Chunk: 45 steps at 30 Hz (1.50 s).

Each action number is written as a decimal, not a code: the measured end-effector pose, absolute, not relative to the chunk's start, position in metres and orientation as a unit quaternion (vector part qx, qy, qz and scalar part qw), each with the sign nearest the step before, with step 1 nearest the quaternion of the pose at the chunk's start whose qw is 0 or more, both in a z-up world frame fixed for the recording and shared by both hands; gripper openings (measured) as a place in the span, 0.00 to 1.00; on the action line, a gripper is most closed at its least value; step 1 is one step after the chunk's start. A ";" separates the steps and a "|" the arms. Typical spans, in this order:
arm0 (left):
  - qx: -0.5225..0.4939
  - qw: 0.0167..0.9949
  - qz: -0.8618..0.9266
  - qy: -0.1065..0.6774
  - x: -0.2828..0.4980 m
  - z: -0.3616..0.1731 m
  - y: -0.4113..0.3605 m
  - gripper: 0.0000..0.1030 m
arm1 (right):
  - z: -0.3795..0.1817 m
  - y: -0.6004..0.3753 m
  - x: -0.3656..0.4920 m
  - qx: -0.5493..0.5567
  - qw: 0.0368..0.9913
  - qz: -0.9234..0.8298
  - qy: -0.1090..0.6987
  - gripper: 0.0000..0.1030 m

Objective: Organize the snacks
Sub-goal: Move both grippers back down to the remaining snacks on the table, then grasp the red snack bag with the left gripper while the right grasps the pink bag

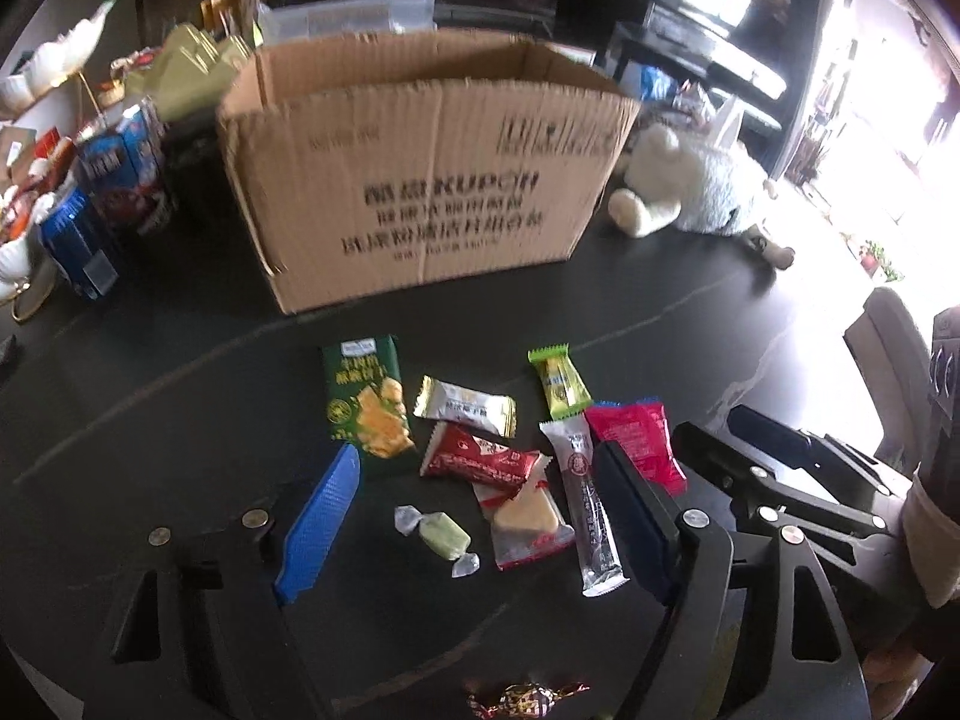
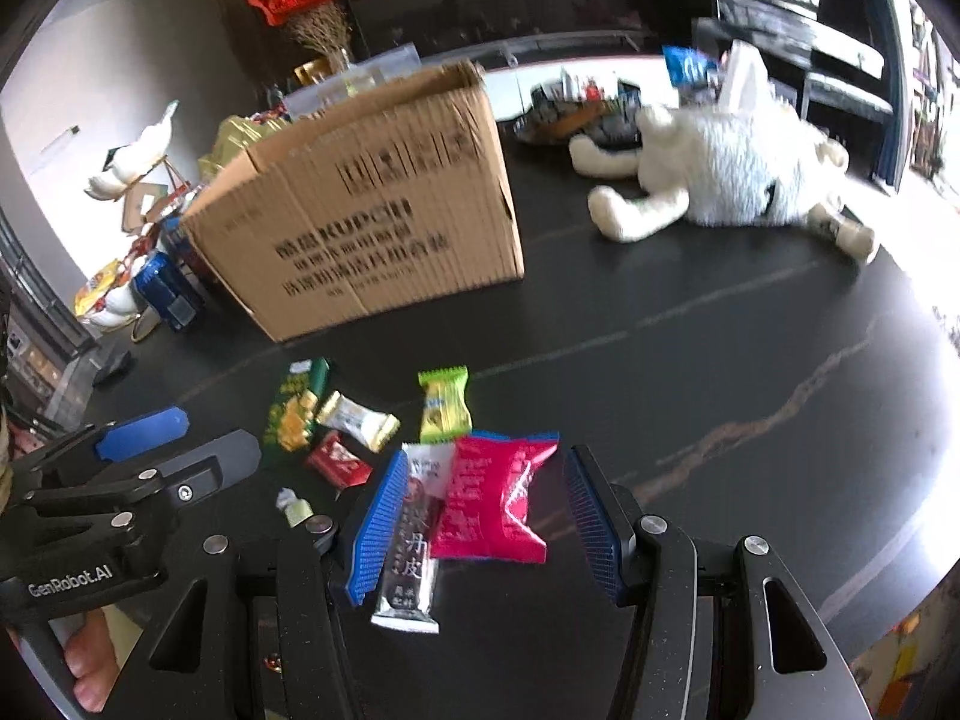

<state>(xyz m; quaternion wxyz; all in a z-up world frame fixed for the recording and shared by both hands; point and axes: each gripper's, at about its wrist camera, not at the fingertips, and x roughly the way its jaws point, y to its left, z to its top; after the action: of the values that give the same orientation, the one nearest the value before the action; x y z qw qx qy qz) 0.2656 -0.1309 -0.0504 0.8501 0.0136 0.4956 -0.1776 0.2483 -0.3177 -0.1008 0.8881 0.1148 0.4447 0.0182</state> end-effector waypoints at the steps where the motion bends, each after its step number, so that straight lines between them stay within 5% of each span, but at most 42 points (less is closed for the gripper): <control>1: 0.013 0.848 -0.177 0.500 0.268 -0.053 -0.133 0.76 | -0.104 -0.319 0.250 0.120 0.886 0.020 0.448 0.54; 30: -0.032 0.802 -0.142 0.579 0.298 -0.108 -0.156 0.61 | -0.154 -0.331 0.268 0.168 0.859 0.032 0.482 0.53; 34: -0.023 0.804 -0.135 0.578 0.298 -0.110 -0.158 0.50 | -0.155 -0.333 0.268 0.172 0.859 0.034 0.480 0.43; 37: -0.021 0.803 -0.135 0.580 0.298 -0.111 -0.158 0.45 | -0.155 -0.335 0.267 0.171 0.862 0.030 0.477 0.43; 40: -0.024 0.798 -0.137 0.586 0.299 -0.114 -0.157 0.29 | -0.155 -0.335 0.267 0.170 0.862 0.031 0.476 0.42; 45: -0.030 0.792 -0.144 0.593 0.299 -0.119 -0.156 0.23 | -0.154 -0.334 0.268 0.169 0.861 0.030 0.478 0.41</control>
<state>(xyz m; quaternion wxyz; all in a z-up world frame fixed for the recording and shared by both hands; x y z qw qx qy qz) 0.2987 -0.1557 -0.1193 0.7919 -0.0299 0.5925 -0.1443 0.2675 -0.3342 -0.1536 0.8613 0.1688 0.4783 0.0297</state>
